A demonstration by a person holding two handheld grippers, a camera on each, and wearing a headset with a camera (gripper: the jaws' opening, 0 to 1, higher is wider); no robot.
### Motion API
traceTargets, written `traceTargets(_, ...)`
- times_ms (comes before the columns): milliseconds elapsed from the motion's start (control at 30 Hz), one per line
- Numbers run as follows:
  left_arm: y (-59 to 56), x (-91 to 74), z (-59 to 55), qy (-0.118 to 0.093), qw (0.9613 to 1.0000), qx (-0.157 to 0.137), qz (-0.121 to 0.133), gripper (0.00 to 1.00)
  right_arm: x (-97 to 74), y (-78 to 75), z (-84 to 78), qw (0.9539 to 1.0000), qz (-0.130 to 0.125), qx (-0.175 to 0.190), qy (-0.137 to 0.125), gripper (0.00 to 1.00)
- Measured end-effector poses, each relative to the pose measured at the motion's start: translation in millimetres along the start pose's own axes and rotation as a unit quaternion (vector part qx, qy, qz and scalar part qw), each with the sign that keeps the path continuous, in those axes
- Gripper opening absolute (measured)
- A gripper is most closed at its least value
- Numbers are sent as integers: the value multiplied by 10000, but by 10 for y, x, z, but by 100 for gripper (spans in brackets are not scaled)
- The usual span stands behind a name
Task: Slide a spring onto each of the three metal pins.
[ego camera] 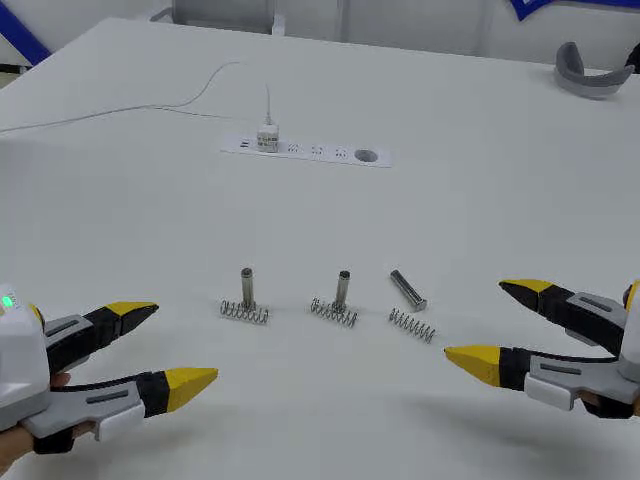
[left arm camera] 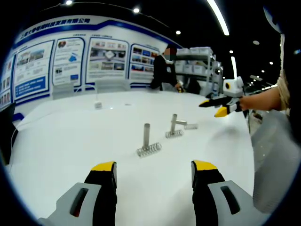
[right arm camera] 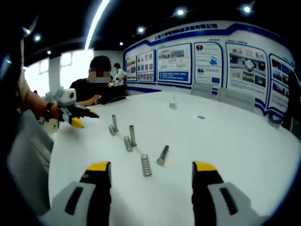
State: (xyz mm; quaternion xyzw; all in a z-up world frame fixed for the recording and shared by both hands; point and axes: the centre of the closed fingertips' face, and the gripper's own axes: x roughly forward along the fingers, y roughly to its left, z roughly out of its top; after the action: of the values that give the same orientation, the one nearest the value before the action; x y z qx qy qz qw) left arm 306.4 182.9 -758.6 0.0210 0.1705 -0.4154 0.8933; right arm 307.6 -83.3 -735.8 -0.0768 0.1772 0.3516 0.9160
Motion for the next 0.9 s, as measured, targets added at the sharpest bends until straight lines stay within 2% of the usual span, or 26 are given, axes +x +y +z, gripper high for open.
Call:
traceTargets(300,-5,1,1,15,10000,13,-10,65,-3,-31,-5,10000,-54,-6,43,69)
traceTargets(567,-11,6,4,8,10000,15,-35,65,80,-91,73,9998,-144,11,105,65)
traceTargets(900,-55,-23,31,-48,10000,43,-31,65,289,-177,139,9983,-334,-142,466,53)
